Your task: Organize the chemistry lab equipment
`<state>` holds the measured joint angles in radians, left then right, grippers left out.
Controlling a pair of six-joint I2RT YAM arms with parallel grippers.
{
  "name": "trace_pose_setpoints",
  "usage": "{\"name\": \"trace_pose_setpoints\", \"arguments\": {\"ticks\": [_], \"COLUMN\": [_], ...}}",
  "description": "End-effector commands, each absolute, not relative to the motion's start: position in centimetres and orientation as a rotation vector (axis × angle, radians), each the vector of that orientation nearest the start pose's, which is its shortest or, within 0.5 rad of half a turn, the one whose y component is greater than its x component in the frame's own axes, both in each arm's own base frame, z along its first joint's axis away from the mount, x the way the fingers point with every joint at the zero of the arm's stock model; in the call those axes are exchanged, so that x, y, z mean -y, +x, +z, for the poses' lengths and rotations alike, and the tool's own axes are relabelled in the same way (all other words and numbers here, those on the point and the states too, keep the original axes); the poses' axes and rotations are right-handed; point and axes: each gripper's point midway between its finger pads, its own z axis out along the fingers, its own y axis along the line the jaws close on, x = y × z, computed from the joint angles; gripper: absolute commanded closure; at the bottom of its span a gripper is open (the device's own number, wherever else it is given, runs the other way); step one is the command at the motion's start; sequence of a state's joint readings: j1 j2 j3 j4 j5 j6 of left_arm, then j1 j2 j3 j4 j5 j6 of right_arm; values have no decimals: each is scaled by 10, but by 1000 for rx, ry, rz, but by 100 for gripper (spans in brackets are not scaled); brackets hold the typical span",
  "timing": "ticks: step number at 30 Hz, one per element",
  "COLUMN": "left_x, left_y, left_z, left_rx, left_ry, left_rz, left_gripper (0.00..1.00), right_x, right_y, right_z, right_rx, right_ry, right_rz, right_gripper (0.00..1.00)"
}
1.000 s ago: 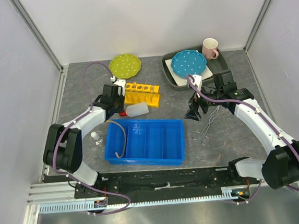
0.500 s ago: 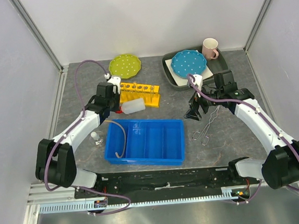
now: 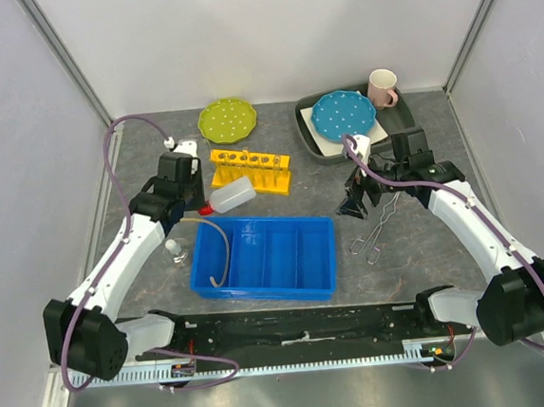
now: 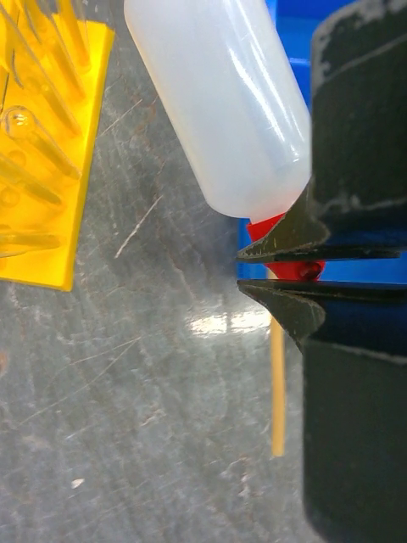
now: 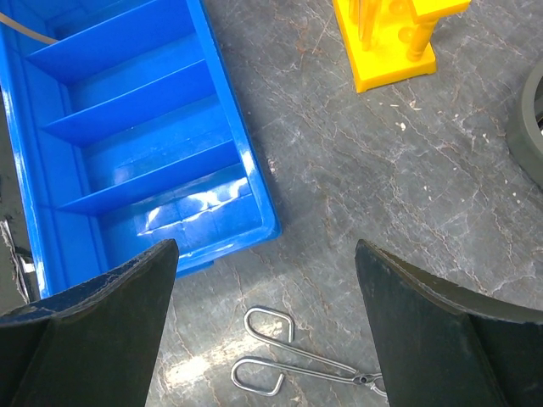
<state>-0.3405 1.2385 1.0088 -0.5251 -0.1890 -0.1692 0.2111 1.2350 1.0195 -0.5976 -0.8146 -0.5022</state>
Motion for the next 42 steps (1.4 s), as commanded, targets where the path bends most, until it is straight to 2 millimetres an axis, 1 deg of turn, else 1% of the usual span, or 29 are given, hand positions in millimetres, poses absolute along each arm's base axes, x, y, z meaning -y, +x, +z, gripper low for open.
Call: {"name": "trace_pose_setpoints", "arguments": {"ticks": [1, 4, 5, 7, 8, 10, 11, 12, 13, 14, 15, 16, 17, 18, 21, 23, 24, 26, 27, 29, 30, 32, 34, 35, 36, 38, 40, 41, 42], "left_x": [88, 84, 82, 88, 85, 95, 98, 99, 98, 98, 90, 85, 85, 86, 101, 107, 112, 118, 123, 123, 122, 120, 118, 118, 121, 124, 130, 132, 140], "left_y": [292, 273, 259, 242, 227, 214, 207, 193, 186, 182, 172, 166, 164, 160, 162, 165, 167, 168, 168, 165, 163, 160, 158, 157, 158, 159, 165, 168, 177], "left_z": [181, 178, 175, 172, 168, 167, 165, 157, 153, 151, 146, 142, 140, 136, 137, 137, 142, 140, 140, 136, 133, 131, 128, 128, 128, 130, 137, 142, 148], "left_rx": [-2368, -2410, -2443, -2453, -2489, -2480, -2486, -2532, -2547, -2534, -2541, -2537, -2522, -2528, -2521, -2528, -2524, -2539, -2548, -2565, -2570, -2571, -2571, -2570, -2575, -2585, -2573, -2572, -2547], "left_ry": [-126, -283, -319, -425, -446, -549, -638, -641, -669, -748, -746, -783, -841, -846, -847, -837, -825, -800, -782, -770, -764, -777, -786, -783, -780, -749, -729, -669, -637], "left_rz": [-137, -131, -118, -99, -55, -35, -38, 18, 56, 73, 175, 216, 221, 227, 173, 194, 182, 213, 206, 236, 250, 249, 252, 246, 225, 202, 143, 116, 53], "left_gripper": [98, 98, 98, 98, 98, 98, 98, 98, 98, 98, 98, 98, 98, 98, 98, 98, 96, 93, 90, 80, 69, 63, 62, 56, 54, 54, 53, 52, 50], "right_x": [-176, -174, -175, -174, -175, -175, -175, -176, -175, -175, -175, -175, -174, -173, -174, -173, -173, -173, -172, -172, -171, -171, -171, -171, -171, -171, -170, -170, -169], "right_y": [269, 269, 268, 267, 267, 267, 266, 265, 265, 265, 263, 263, 262, 262, 259, 259, 259, 258, 258, 257, 257, 256, 255, 255, 255, 256, 255, 256, 256], "right_z": [204, 206, 207, 208, 208, 209, 209, 209, 210, 210, 210, 211, 212, 212, 211, 211, 211, 212, 213, 214, 214, 213, 210, 210, 208, 208, 208, 208, 207], "right_rx": [-1831, -1823, -1821, -1812, -1809, -1803, -1802, -1800, -1799, -1795, -1793, -1790, -1786, -1785, -1778, -1780, -1778, -1772, -1768, -1764, -1763, -1761, -1764, -1763, -1769, -1769, -1768, -1769, -1771], "right_ry": [-1112, -1106, -1104, -1101, -1101, -1097, -1096, -1099, -1096, -1098, -1100, -1097, -1096, -1095, -1096, -1094, -1095, -1096, -1094, -1094, -1093, -1095, -1094, -1095, -1093, -1091, -1091, -1090, -1089], "right_rz": [803, 795, 797, 800, 802, 810, 813, 819, 816, 820, 823, 819, 815, 816, 824, 824, 824, 821, 818, 817, 812, 818, 825, 827, 831, 833, 833, 829, 827], "right_gripper": [7, 7, 7, 7, 7, 7, 7, 7, 7, 7, 7, 7, 7, 7, 7, 7, 7, 7, 7, 6, 7, 6, 6, 6, 6, 6, 6, 6, 6]}}
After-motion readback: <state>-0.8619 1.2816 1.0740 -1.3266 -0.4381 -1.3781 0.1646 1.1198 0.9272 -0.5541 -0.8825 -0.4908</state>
